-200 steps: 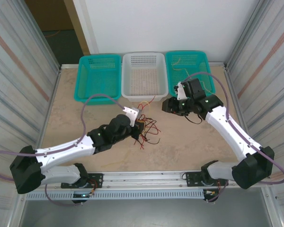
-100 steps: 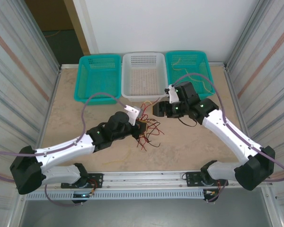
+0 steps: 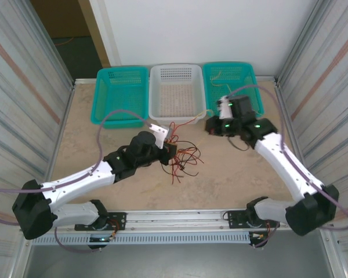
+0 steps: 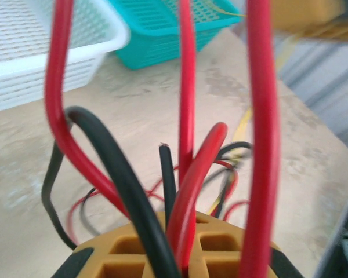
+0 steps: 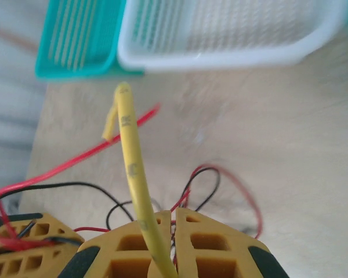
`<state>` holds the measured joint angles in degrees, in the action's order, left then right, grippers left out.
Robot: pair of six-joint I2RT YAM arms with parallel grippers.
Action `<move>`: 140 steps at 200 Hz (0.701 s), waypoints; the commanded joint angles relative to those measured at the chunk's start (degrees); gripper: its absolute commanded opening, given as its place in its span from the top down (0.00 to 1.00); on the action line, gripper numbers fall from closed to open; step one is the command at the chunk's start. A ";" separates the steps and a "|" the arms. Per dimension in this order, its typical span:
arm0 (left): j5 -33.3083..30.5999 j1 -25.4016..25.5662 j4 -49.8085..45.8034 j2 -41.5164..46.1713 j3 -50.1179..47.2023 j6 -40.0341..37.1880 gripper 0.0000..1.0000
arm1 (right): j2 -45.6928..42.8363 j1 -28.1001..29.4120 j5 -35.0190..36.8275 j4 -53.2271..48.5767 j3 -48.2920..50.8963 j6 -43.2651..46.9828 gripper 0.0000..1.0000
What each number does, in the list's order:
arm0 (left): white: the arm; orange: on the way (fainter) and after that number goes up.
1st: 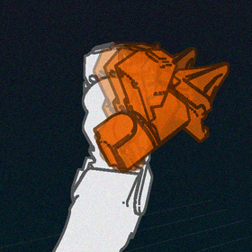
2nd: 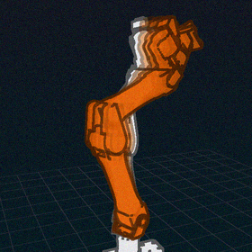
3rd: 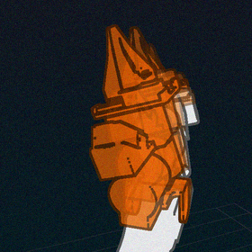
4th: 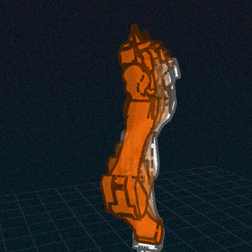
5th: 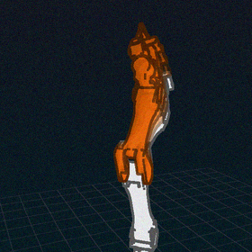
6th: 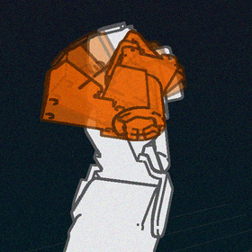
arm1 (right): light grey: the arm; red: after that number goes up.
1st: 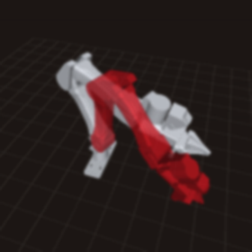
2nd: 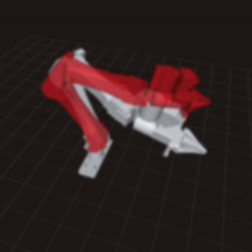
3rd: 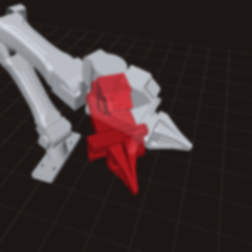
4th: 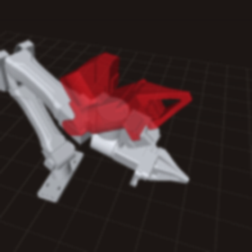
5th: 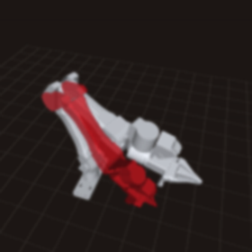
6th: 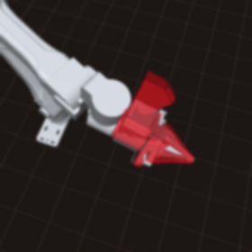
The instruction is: Untangle the cables
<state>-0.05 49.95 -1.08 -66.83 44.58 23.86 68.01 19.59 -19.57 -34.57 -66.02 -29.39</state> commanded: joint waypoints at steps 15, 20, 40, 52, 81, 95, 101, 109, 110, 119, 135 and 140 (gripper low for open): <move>-2.18 -5.54 -5.73 0.64 -2.03 5.57 1.00 | -12.24 -18.45 -4.24 -5.07 -1.04 1.20 1.00; -2.06 -5.64 -5.22 0.77 -2.63 5.85 1.00 | -13.29 -20.80 -5.10 -5.55 -1.74 1.02 1.00; -2.21 -5.68 -5.29 -0.21 -3.46 7.07 1.00 | -14.63 -27.27 -6.76 -7.18 -4.65 -0.11 1.00; -2.66 -5.69 -6.58 -1.37 -3.04 7.61 1.00 | -14.95 -28.18 -4.48 -7.94 -6.95 -0.69 1.00; -2.09 -5.66 -6.41 -2.17 -3.58 8.58 1.00 | -14.63 -29.97 0.81 -8.13 -13.01 -3.33 1.00; -2.67 -5.69 -7.17 -2.25 -3.53 8.75 1.00 | -13.65 -30.81 2.29 -8.41 -16.99 -3.81 1.00; -2.34 -5.67 -7.18 -2.25 -3.58 8.62 1.00 | -13.16 -30.97 2.58 -8.50 -18.68 -4.07 1.00; -1.49 -5.74 -6.72 -2.32 -3.62 8.61 1.00 | -12.22 -31.02 2.60 -8.41 -20.99 -4.32 1.00; -1.33 -5.74 -6.60 -2.33 -3.67 8.59 1.00 | -12.12 -31.02 2.61 -8.41 -21.25 -4.42 1.00; 0.42 -5.69 -5.29 -2.52 -3.83 8.50 1.00 | -11.67 -31.02 2.41 -8.03 -23.31 -5.02 1.00; 4.79 -5.53 -1.59 -3.31 -4.07 8.73 0.98 | -9.42 -31.02 2.19 -6.50 -25.39 -6.29 1.00; 5.85 -5.27 -0.67 -3.49 -3.99 8.79 0.91 | -9.04 -31.02 2.39 -5.83 -25.78 -6.69 1.00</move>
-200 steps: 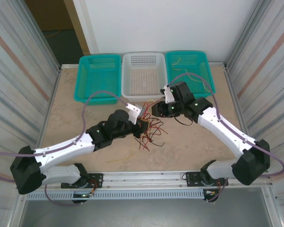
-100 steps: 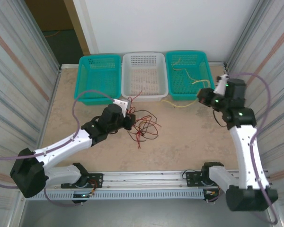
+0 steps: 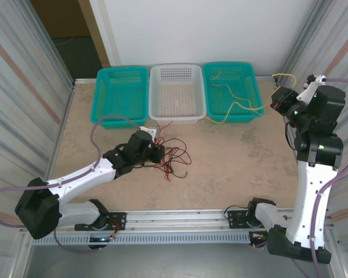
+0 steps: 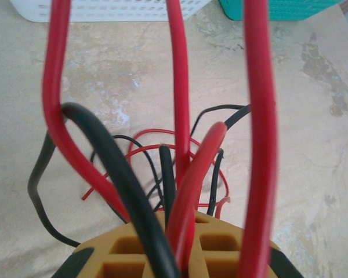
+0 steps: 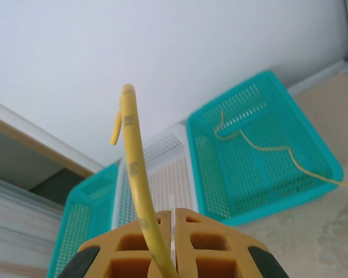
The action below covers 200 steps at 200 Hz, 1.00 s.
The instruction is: Untangle the cables
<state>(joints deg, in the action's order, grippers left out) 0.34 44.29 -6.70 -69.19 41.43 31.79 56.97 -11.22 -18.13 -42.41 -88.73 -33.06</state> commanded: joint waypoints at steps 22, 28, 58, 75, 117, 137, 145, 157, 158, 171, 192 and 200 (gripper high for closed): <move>6.25 2.83 5.14 -1.46 1.73 -0.09 0.49 | 3.92 -0.28 1.54 3.74 -5.49 -4.07 1.00; 5.91 3.71 4.11 -1.31 3.19 -0.97 0.39 | 4.67 -0.29 1.37 3.74 -6.37 -4.19 1.00; 0.89 7.99 -4.64 0.78 11.30 -6.31 0.17 | 6.59 -0.29 1.49 6.03 -7.69 -4.82 1.00; -1.11 8.62 -7.43 3.41 13.18 -6.97 0.06 | 7.95 -0.29 2.05 7.20 -8.39 -4.81 1.00; -6.13 8.61 -13.26 10.15 15.35 -7.45 0.01 | 12.67 -0.29 3.05 8.56 -11.82 -4.66 1.00; -9.82 8.62 -14.39 12.80 14.95 -8.22 0.01 | 14.97 -0.29 3.99 9.00 -13.33 -4.39 1.00; -11.28 8.53 -14.86 13.64 14.78 -8.28 0.01 | 15.95 -0.29 4.45 9.42 -13.78 -4.30 1.00; -12.99 8.19 -15.41 14.44 14.26 -8.05 0.01 | 17.47 -0.29 5.30 9.91 -14.49 -4.06 1.00; -13.08 8.18 -15.43 14.44 14.23 -8.06 0.01 | 17.60 -0.29 5.34 9.99 -14.52 -4.05 1.00; -13.52 7.13 -15.84 14.82 13.41 -7.25 0.01 | 19.11 -0.29 6.69 10.96 -14.47 -3.77 1.00; -12.53 4.48 -17.55 14.74 12.31 -4.40 0.01 | 21.54 -0.29 8.60 13.39 -13.71 -3.59 1.00; -10.74 2.86 -17.97 14.78 11.84 -3.09 0.01 | 22.74 -0.21 9.61 13.99 -13.58 -3.59 1.00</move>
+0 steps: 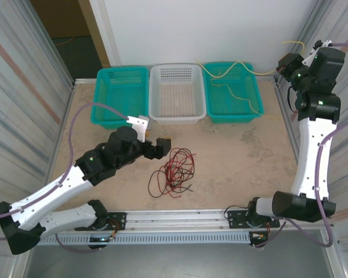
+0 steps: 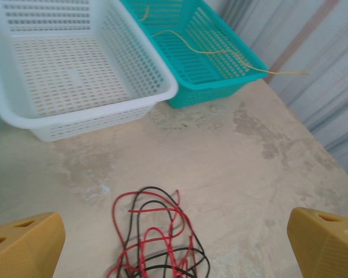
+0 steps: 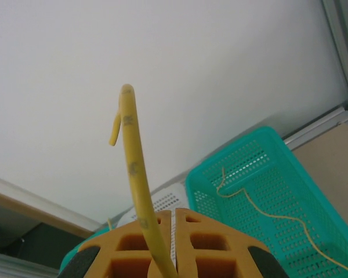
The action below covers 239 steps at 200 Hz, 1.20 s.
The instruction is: Untangle the cables
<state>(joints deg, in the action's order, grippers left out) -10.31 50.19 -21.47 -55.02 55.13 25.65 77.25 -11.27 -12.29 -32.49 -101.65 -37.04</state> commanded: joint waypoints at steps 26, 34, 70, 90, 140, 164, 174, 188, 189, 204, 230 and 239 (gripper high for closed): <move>5.48 -7.03 -1.68 1.49 -4.29 5.83 0.01 | 5.80 -0.03 7.55 7.47 0.98 0.39 1.00; 6.11 -7.58 -1.07 1.79 -5.03 6.18 0.01 | 6.82 0.02 8.53 9.27 1.96 0.31 1.00; 8.72 -9.94 -0.50 0.27 -6.14 7.55 0.01 | 12.78 0.58 9.77 16.92 4.84 -1.29 1.00; 9.41 -10.07 -0.41 -1.99 -6.13 7.42 0.01 | 16.90 1.57 9.51 19.48 5.14 -2.41 1.00; 10.28 -10.19 -2.63 -8.26 -5.04 8.16 0.04 | 20.59 6.01 7.73 17.49 10.49 -2.61 0.69; 11.47 -10.12 -3.34 -9.40 -5.07 9.73 0.06 | 17.94 8.11 7.63 12.76 15.05 -0.67 0.56; 11.85 -10.14 -3.88 -9.50 -4.99 10.31 0.06 | 16.17 8.78 7.46 11.29 17.50 0.24 0.50; 12.29 -10.11 -5.20 -9.62 -4.76 10.64 0.07 | 13.51 9.47 7.71 8.32 20.08 1.49 0.40; 12.26 -10.12 -5.31 -9.64 -4.72 10.69 0.07 | 13.26 9.49 7.80 8.06 20.26 1.55 0.40; 11.91 -10.14 -7.68 -9.42 -4.24 10.81 0.07 | 9.25 10.01 8.10 4.46 22.81 2.76 0.38; 10.12 -10.15 -10.55 -8.16 -5.27 12.03 0.12 | 2.83 13.64 6.54 -0.81 25.70 5.62 0.37; 9.85 -10.35 -10.69 -7.29 -6.31 12.92 0.14 | 1.95 16.93 4.99 -3.19 25.97 6.96 0.38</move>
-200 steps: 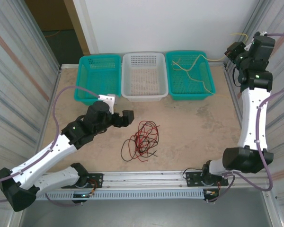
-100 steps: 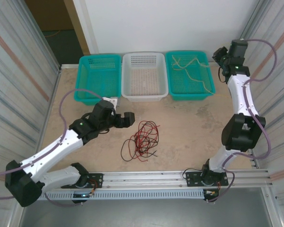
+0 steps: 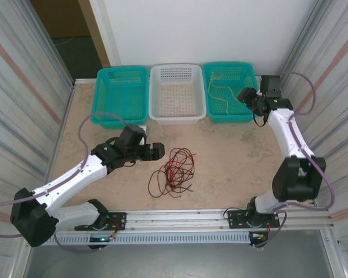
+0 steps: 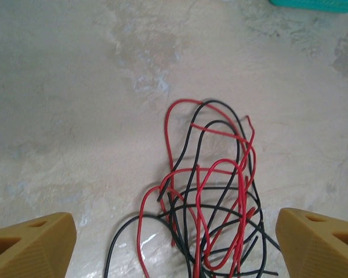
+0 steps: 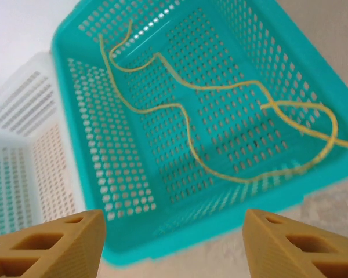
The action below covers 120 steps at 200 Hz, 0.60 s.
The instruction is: Untangle the cables
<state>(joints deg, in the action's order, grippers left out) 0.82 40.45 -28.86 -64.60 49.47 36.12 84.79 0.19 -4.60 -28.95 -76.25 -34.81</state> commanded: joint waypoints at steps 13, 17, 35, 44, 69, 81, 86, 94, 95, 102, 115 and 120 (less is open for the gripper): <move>-0.81 -1.09 -2.89 3.64 -2.23 3.91 0.16 | -5.42 11.98 -4.22 -10.51 0.86 6.24 0.41; -0.67 -1.15 -2.72 4.04 -2.63 4.28 0.17 | -5.19 14.29 -4.66 -11.45 1.11 6.53 0.42; 0.25 -1.69 -1.78 6.10 -4.31 5.96 0.20 | -3.49 25.13 -5.77 -11.79 3.91 5.59 0.45; 0.57 -1.93 -1.63 7.03 -4.88 6.39 0.21 | -2.51 30.17 -6.77 -9.99 5.83 4.37 0.46; 1.30 -2.56 -2.47 8.21 -5.00 6.75 0.22 | 2.29 40.08 -9.85 -4.82 8.48 0.93 0.45; 1.67 -2.78 -2.75 8.51 -5.02 6.75 0.23 | 4.92 43.14 -10.43 -3.87 8.27 -0.17 0.45; 1.72 -2.76 -2.69 8.60 -5.05 6.77 0.22 | 5.98 44.11 -10.29 -3.60 8.18 -0.68 0.45; 1.82 -2.80 -2.74 8.70 -5.09 6.81 0.23 | 7.58 45.13 -10.32 -3.28 8.07 -1.43 0.47; 1.82 -2.77 -2.71 8.74 -5.09 6.79 0.23 | 7.80 45.19 -10.37 -3.25 8.06 -1.51 0.47; 1.97 -2.83 -2.56 8.87 -5.31 6.77 0.23 | 9.07 45.78 -10.59 -3.09 7.87 -2.04 0.49; 1.98 -2.98 -2.30 9.12 -5.52 7.02 0.23 | 11.36 46.52 -10.67 -2.96 7.68 -2.78 0.54; 1.94 -2.96 -2.13 9.20 -5.53 7.00 0.23 | 11.99 46.73 -10.67 -2.87 7.69 -2.94 0.55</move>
<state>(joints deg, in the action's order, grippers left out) 2.04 38.20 -30.30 -56.64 44.88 42.26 94.06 46.28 -14.46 -32.99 -67.79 -34.87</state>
